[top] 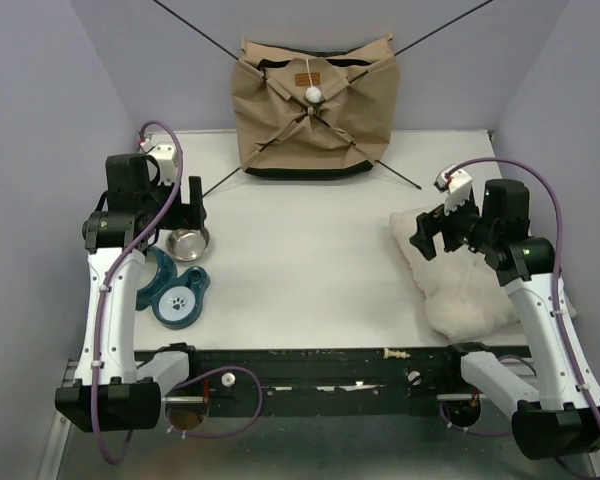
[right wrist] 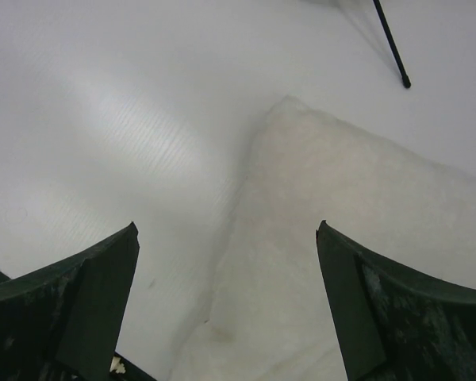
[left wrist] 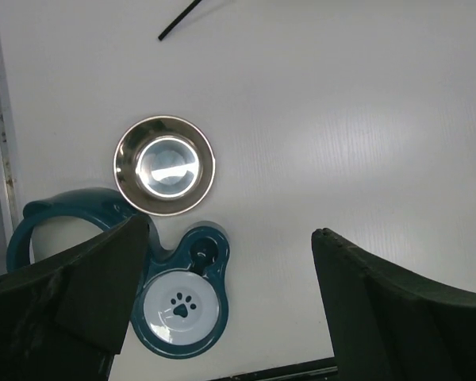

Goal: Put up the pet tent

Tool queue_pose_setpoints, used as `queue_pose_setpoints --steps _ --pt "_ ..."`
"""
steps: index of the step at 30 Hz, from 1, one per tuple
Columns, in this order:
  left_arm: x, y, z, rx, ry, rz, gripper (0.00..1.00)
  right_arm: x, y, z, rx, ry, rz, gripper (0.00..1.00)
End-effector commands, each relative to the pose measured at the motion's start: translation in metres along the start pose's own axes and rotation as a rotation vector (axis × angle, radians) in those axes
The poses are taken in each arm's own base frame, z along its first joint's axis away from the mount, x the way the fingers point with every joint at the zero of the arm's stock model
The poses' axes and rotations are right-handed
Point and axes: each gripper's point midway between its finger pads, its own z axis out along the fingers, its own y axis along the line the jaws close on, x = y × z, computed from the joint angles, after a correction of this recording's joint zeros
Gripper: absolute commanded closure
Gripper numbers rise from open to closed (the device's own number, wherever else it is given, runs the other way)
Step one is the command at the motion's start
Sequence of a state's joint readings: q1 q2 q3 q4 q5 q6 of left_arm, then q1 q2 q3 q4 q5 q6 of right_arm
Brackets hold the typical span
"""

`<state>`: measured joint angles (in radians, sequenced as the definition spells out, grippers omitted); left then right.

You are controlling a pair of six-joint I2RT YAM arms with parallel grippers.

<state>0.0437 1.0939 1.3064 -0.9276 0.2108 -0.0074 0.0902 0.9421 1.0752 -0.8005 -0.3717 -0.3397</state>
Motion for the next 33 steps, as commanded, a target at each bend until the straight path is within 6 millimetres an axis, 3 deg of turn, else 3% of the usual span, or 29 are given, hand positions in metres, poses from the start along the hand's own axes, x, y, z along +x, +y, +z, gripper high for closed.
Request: queue_pose_setpoints --steps 1,5,7,9,11,15,17,19,22,24,26,29,33 --pt "-0.037 -0.001 -0.003 0.009 -0.104 0.057 0.01 -0.055 0.004 -0.002 -0.062 -0.210 -0.112 0.00" --pt "-0.034 -0.029 0.011 0.238 -0.051 0.266 0.01 -0.089 0.003 0.013 -0.144 -0.273 -0.161 0.00" --pt "-0.038 -0.035 0.021 0.287 -0.065 0.263 0.01 -0.103 -0.004 0.031 -0.181 -0.264 -0.191 0.00" --pt "-0.049 -0.042 0.028 0.325 -0.107 0.241 0.01 -0.112 -0.018 0.065 -0.198 -0.218 -0.190 0.00" --pt "-0.060 -0.047 0.032 0.347 -0.164 0.212 0.01 -0.137 -0.031 0.089 -0.155 -0.220 -0.217 0.00" --pt "-0.072 -0.047 0.034 0.335 -0.249 0.175 0.01 -0.175 -0.039 0.150 -0.087 -0.261 -0.324 0.00" --pt "-0.071 -0.045 0.035 0.320 -0.247 0.174 0.01 -0.186 -0.043 0.184 -0.066 -0.247 -0.352 0.00" --pt "-0.068 -0.043 0.035 0.313 -0.228 0.166 0.01 -0.195 -0.060 0.221 -0.014 -0.230 -0.334 0.00" --pt "-0.059 -0.046 0.036 0.330 -0.193 0.159 0.01 -0.214 -0.086 0.261 0.068 -0.240 -0.330 0.00" --pt "-0.052 -0.046 0.039 0.337 -0.168 0.157 0.01 -0.218 -0.094 0.285 0.075 -0.245 -0.347 0.00" --pt "-0.048 -0.044 0.043 0.335 -0.142 0.156 0.01 -0.210 -0.098 0.313 0.084 -0.224 -0.363 0.00" --pt "-0.044 -0.041 0.048 0.328 -0.119 0.156 0.01 -0.189 -0.098 0.342 0.083 -0.197 -0.396 0.01" --pt "-0.040 -0.038 0.055 0.324 -0.098 0.161 0.01 -0.163 -0.099 0.365 0.098 -0.159 -0.433 0.01"
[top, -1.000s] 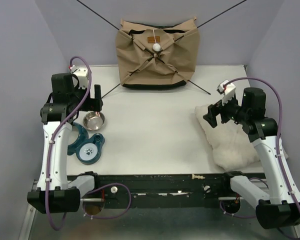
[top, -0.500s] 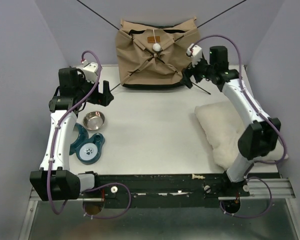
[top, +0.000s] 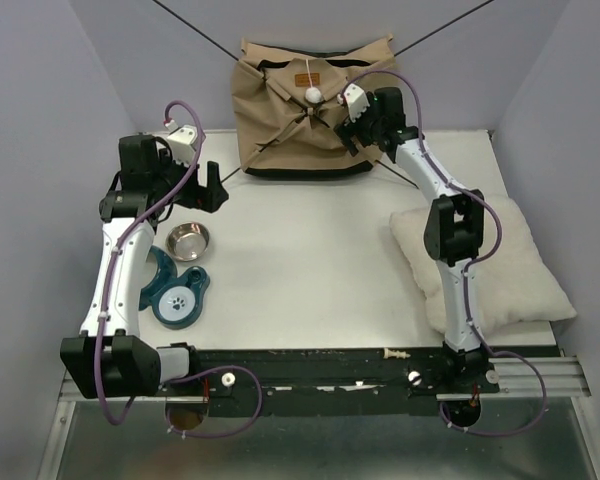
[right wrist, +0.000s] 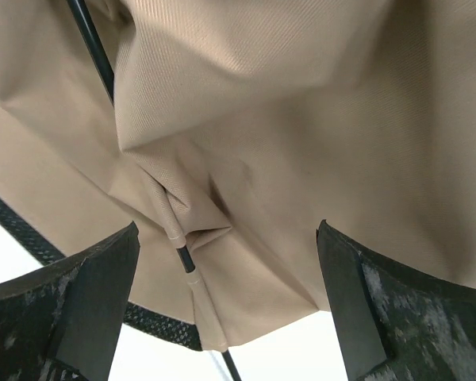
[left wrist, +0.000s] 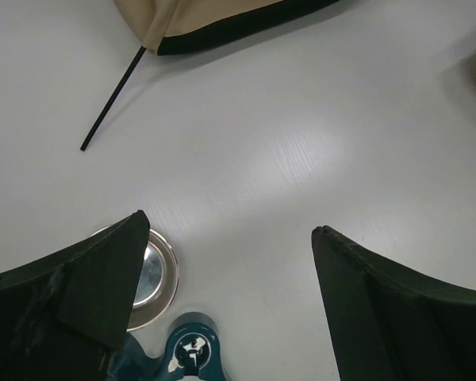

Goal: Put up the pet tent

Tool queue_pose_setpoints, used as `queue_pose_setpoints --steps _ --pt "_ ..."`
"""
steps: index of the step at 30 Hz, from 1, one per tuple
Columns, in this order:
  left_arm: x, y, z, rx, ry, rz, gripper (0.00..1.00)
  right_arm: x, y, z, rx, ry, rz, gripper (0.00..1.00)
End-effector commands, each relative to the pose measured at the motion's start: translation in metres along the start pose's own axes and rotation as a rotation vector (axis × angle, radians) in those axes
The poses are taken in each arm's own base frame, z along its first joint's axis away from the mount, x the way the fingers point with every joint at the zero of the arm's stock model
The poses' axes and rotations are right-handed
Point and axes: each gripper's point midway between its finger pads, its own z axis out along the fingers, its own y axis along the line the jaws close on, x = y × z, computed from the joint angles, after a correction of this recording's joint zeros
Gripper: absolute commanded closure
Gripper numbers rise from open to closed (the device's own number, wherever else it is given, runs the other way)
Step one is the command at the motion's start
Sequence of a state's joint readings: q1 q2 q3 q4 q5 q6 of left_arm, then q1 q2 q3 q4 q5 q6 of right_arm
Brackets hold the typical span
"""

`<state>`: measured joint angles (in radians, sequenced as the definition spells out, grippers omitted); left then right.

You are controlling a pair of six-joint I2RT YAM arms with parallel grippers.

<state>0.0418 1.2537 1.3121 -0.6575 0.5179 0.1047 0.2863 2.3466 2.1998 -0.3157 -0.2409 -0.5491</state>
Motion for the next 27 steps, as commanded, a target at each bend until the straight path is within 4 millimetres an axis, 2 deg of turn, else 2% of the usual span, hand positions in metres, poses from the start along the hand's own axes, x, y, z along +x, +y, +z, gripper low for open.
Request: queue_pose_setpoints --steps 1,4,8,11,13,15,16,17,20,23,24,26,27 --pt "0.009 -0.001 0.008 0.028 0.040 -0.001 0.01 0.018 -0.004 0.020 0.057 0.023 -0.071 0.01" --pt "0.014 0.001 0.010 0.029 0.061 -0.004 0.01 0.031 -0.003 0.027 0.063 0.051 -0.083 0.01" --pt "0.022 0.001 0.011 0.032 0.086 -0.005 0.01 0.037 0.004 0.032 0.037 0.042 -0.101 0.04" --pt "0.024 0.003 0.011 0.026 0.092 0.000 0.01 0.044 0.002 0.045 0.049 0.047 -0.121 0.17" --pt "0.023 0.006 0.011 0.004 0.093 0.001 0.01 0.048 -0.002 0.048 0.065 0.063 -0.129 0.37" --pt "0.021 0.012 0.010 -0.026 0.097 0.004 0.02 0.042 -0.008 0.044 0.093 0.061 -0.127 0.85" --pt "0.021 0.014 0.010 -0.039 0.102 0.007 0.02 0.031 -0.015 0.037 0.110 0.047 -0.118 0.99" --pt "0.019 0.016 0.009 -0.049 0.099 0.020 0.03 0.020 -0.019 0.029 0.120 0.029 -0.103 0.99" --pt "0.011 0.021 0.008 -0.074 0.084 0.042 0.03 -0.034 -0.034 -0.013 0.161 -0.062 -0.064 0.99" --pt "-0.003 0.019 0.007 -0.057 0.056 0.054 0.03 -0.080 -0.043 -0.066 0.180 -0.140 -0.041 0.99" --pt "-0.008 0.018 0.007 -0.050 0.047 0.056 0.03 -0.093 -0.042 -0.083 0.180 -0.156 -0.037 0.99" --pt "-0.016 0.015 0.007 -0.032 0.029 0.051 0.04 -0.104 -0.040 -0.113 0.168 -0.157 -0.029 0.99" --pt "-0.020 0.011 0.006 -0.014 0.019 0.045 0.04 -0.104 -0.036 -0.125 0.154 -0.138 -0.015 0.99"
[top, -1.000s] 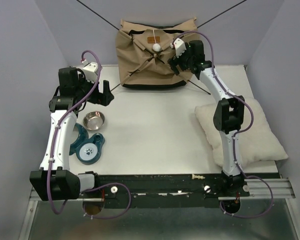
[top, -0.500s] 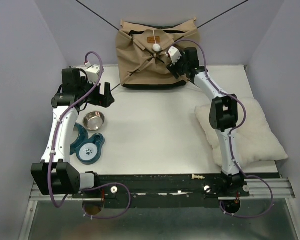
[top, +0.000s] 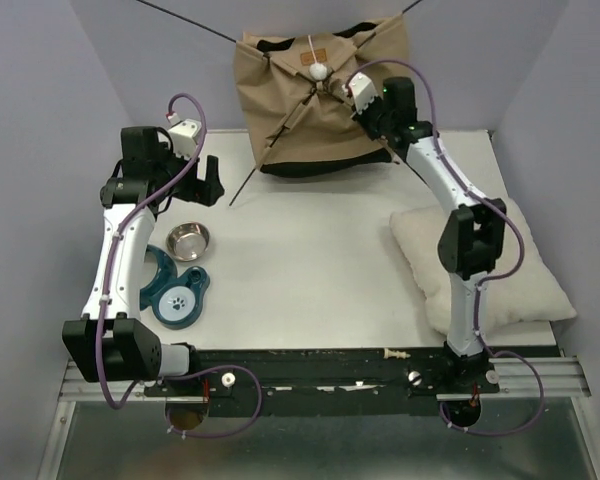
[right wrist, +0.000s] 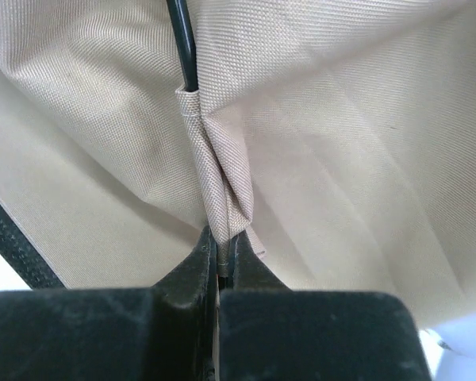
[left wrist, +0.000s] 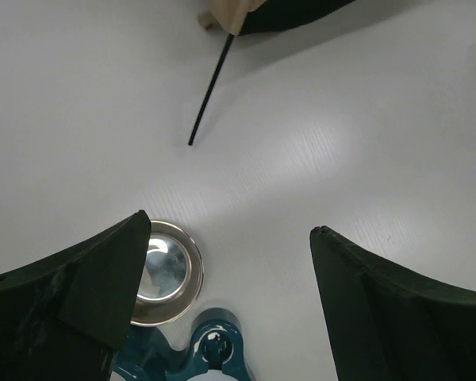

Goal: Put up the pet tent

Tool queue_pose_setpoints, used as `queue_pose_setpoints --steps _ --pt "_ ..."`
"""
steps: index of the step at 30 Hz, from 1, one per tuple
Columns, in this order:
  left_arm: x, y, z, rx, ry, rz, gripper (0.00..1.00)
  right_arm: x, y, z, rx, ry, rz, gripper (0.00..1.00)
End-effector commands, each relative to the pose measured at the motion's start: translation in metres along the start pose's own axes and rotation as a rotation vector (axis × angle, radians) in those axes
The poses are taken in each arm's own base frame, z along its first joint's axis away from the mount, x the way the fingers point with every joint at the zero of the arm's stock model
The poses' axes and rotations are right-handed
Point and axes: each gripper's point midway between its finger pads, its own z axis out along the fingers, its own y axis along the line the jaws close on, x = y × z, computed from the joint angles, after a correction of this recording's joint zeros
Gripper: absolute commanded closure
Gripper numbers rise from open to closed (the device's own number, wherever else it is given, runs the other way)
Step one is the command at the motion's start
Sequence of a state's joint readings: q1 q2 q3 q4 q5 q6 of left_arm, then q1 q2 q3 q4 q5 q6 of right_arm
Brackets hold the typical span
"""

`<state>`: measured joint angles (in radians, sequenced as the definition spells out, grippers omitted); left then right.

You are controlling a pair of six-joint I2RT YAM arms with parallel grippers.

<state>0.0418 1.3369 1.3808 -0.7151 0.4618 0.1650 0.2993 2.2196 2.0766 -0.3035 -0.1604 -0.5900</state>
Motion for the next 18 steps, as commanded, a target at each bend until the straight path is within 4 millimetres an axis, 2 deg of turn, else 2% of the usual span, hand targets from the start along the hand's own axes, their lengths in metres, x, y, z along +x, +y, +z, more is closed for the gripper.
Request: queue_pose_setpoints --steps 1,5,7,9,11,15,18 --pt "-0.029 -0.013 -0.010 0.062 -0.066 0.022 0.04 -0.089 -0.037 -0.106 0.078 -0.148 0.045 0.99" --pt "-0.049 -0.035 -0.021 0.150 -0.139 -0.015 0.06 -0.085 -0.025 -0.150 0.021 -0.086 0.116 0.99" --pt "-0.054 -0.044 -0.027 0.185 -0.162 -0.024 0.06 -0.091 -0.020 -0.171 -0.006 -0.071 0.157 0.99" --pt "-0.055 -0.051 -0.031 0.208 -0.176 -0.026 0.06 -0.093 -0.016 -0.185 -0.029 -0.054 0.169 0.99" --pt "-0.052 -0.056 -0.035 0.228 -0.176 -0.036 0.07 -0.086 -0.006 -0.195 -0.069 -0.009 0.199 0.99" --pt "-0.034 -0.072 -0.044 0.285 -0.143 -0.055 0.09 -0.046 0.033 -0.213 -0.184 0.129 0.241 0.99" --pt "-0.020 -0.085 -0.057 0.321 -0.137 -0.025 0.09 -0.017 0.047 -0.227 -0.178 0.221 0.288 0.99"
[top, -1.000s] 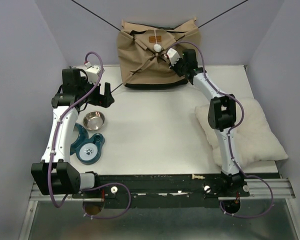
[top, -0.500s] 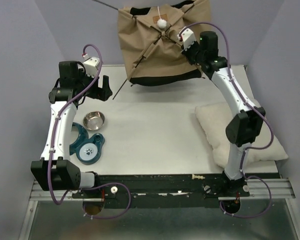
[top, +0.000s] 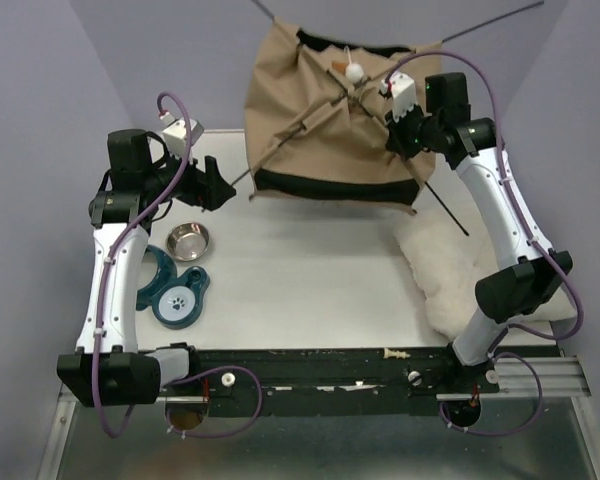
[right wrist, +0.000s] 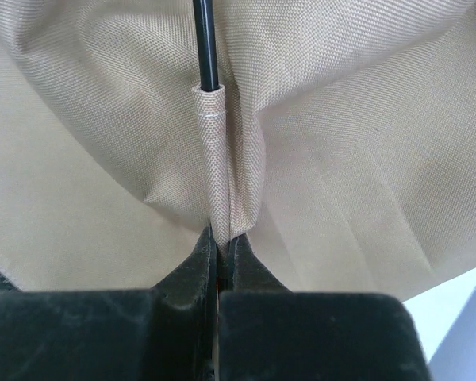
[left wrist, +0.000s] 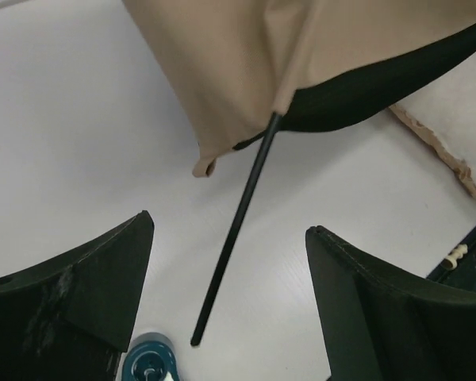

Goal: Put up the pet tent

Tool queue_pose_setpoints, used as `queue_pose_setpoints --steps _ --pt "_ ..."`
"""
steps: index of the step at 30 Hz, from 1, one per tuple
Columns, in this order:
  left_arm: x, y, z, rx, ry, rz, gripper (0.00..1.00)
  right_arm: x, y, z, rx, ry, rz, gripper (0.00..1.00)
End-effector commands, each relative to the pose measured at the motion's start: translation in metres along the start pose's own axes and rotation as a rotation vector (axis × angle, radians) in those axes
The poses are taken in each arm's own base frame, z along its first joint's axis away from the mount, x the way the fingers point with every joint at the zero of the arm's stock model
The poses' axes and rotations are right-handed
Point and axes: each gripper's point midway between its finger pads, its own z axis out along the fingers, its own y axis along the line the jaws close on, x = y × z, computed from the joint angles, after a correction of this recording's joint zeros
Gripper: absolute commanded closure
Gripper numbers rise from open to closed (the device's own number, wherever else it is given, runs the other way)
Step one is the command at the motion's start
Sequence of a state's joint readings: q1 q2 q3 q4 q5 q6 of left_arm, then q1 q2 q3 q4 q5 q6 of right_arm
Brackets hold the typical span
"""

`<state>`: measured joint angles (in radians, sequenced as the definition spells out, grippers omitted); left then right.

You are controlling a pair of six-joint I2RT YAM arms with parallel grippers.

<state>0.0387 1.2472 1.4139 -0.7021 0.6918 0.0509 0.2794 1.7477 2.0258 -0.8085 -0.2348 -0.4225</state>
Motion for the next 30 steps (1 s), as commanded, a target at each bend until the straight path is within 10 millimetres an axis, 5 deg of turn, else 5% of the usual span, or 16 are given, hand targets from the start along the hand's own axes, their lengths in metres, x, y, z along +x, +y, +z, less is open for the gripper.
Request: queue_pose_setpoints --steps 1,10,11,13,15,19,24,30 --pt "0.023 -0.038 -0.019 0.124 0.020 0.010 0.09 0.064 0.034 -0.027 -0.062 0.209 0.125 0.99" --pt "0.101 -0.029 -0.015 0.179 0.294 0.004 0.11 0.150 0.054 -0.027 -0.205 0.450 0.217 0.99" --pt "0.113 -0.029 -0.014 0.191 0.338 -0.027 0.13 0.154 0.051 -0.026 -0.209 0.467 0.224 0.96" --pt "0.129 -0.033 -0.016 0.226 0.389 -0.049 0.16 0.155 0.049 -0.029 -0.253 0.472 0.219 0.72" --pt "0.138 -0.034 -0.016 0.225 0.402 -0.081 0.16 0.144 0.049 -0.037 -0.278 0.437 0.170 0.41" --pt "0.147 -0.038 -0.018 0.198 0.385 -0.146 0.15 0.108 0.057 -0.058 -0.364 0.301 0.026 0.01" --pt "0.141 -0.021 -0.026 0.081 0.298 -0.232 0.13 0.050 0.112 -0.068 -0.555 0.080 -0.258 0.00" --pt "0.129 0.012 -0.039 -0.020 0.249 -0.396 0.12 0.008 0.242 -0.038 -0.807 -0.183 -0.645 0.03"
